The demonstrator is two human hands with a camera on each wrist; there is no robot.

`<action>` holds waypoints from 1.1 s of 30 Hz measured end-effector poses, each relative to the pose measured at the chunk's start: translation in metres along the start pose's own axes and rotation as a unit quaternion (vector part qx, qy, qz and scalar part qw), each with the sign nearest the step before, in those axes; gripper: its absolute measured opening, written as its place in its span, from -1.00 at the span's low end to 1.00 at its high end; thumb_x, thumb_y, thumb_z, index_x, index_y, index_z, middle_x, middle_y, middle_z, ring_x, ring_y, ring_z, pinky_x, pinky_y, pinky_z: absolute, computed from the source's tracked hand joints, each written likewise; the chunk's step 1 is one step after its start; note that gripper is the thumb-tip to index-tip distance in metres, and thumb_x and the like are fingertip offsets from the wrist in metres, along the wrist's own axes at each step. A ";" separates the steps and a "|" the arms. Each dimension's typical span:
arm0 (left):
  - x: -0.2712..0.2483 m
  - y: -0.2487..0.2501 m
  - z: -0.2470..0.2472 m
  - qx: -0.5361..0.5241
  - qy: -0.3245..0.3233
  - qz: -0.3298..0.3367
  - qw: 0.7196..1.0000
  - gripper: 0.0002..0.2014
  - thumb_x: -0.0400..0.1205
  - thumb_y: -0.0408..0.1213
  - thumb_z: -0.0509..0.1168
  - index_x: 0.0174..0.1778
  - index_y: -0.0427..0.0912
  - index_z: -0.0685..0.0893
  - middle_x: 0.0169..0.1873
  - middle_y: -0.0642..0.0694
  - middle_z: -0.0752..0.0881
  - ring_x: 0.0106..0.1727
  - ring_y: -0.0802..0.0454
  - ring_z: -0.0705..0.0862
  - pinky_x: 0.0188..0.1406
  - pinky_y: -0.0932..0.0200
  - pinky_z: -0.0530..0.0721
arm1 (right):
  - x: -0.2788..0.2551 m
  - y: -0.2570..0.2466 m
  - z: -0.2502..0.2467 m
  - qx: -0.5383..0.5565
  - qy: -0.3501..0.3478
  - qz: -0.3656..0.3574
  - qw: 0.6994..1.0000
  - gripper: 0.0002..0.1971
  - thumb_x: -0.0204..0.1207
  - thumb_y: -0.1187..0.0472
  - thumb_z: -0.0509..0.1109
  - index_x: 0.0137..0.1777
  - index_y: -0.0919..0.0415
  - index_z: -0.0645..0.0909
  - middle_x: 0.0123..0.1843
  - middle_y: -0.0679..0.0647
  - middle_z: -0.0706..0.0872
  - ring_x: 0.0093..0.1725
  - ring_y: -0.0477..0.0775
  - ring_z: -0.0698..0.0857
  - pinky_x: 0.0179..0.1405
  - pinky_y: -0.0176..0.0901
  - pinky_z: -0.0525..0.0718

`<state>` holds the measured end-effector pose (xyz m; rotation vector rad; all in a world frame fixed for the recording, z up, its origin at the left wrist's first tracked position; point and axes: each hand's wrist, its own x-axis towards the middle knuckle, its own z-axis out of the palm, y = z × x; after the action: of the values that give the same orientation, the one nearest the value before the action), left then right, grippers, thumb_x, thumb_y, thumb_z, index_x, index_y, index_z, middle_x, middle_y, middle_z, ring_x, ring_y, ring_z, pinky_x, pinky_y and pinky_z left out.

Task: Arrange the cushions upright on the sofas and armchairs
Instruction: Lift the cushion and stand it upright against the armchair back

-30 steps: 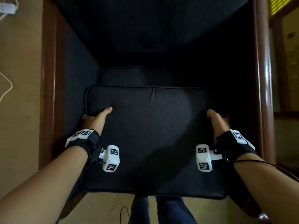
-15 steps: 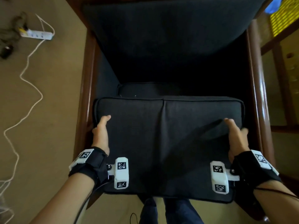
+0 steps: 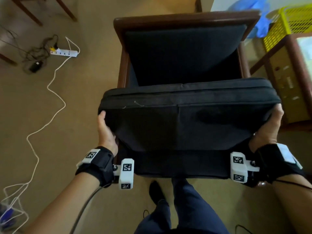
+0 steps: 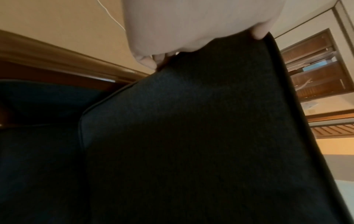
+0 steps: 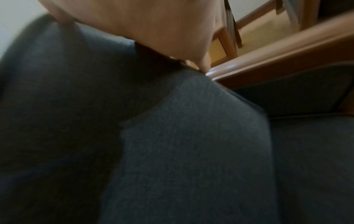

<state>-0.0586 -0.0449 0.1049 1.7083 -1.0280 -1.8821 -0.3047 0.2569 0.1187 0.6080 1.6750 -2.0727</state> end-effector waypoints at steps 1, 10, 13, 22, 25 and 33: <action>-0.003 -0.005 -0.007 -0.010 0.002 0.000 1.000 -0.53 0.68 0.22 0.13 0.29 0.02 0.70 0.13 0.01 0.77 0.17 0.00 0.70 0.09 0.11 0.62 | -0.011 -0.001 -0.001 0.013 0.004 -0.008 1.000 -0.47 0.62 -0.34 0.07 0.26 -0.14 0.76 0.17 -0.04 0.85 0.16 0.01 0.81 0.05 -0.05 0.75; -0.030 -0.004 -0.021 0.060 -0.032 -0.046 0.997 -0.62 0.75 0.23 0.05 0.04 0.07 0.64 -0.04 0.05 0.72 -0.10 0.15 0.62 -0.22 0.19 0.47 | -0.044 0.024 -0.046 0.029 0.105 0.025 0.994 -0.68 0.61 -0.14 0.11 -0.05 -0.06 0.66 -0.36 -0.23 0.80 -0.10 -0.08 0.68 -0.19 -0.22 0.54; -0.029 0.001 -0.022 0.128 -0.059 -0.037 0.989 -0.61 0.73 0.20 0.16 0.33 0.06 0.60 0.30 -0.03 0.69 0.09 0.06 0.67 0.04 0.14 0.55 | -0.045 0.016 -0.054 0.037 0.119 0.007 0.992 -0.81 0.32 -0.06 0.36 -0.17 0.01 0.62 -0.41 -0.16 0.70 -0.27 -0.08 0.64 -0.27 -0.21 0.56; -0.033 0.007 -0.006 0.140 -0.022 -0.030 0.989 -0.47 0.72 0.19 0.20 0.49 -0.08 0.52 0.23 -0.04 0.61 0.14 0.02 0.56 0.14 0.06 0.44 | -0.053 -0.015 0.012 -0.401 0.120 -0.204 0.885 -0.39 0.38 0.03 0.40 0.46 0.17 0.52 0.46 0.16 0.55 0.48 0.19 0.48 0.48 0.15 0.42; -0.035 0.007 -0.004 0.119 -0.021 -0.035 0.992 -0.62 0.72 0.17 0.23 0.28 -0.02 0.57 0.06 0.01 0.68 -0.07 0.10 0.64 -0.04 0.16 0.53 | -0.058 -0.010 0.053 -0.509 -0.013 -0.268 0.818 -0.35 0.37 0.01 0.43 0.48 0.20 0.52 0.53 0.18 0.51 0.60 0.24 0.38 0.56 0.28 0.30; -0.005 -0.012 -0.026 0.110 -0.014 -0.025 0.993 -0.20 0.33 0.51 0.45 0.32 -0.01 0.70 0.21 -0.06 0.81 0.20 -0.09 0.80 0.22 -0.07 0.73 | -0.085 0.048 0.165 -0.719 -0.394 -0.257 0.511 0.25 0.20 -0.36 0.58 0.75 0.08 -0.05 0.73 0.13 0.19 0.72 0.21 0.13 0.69 0.32 0.02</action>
<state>-0.0306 -0.0400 0.0995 1.8489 -1.2564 -1.8860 -0.2211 0.0892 0.1584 -1.2743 2.1631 -0.2267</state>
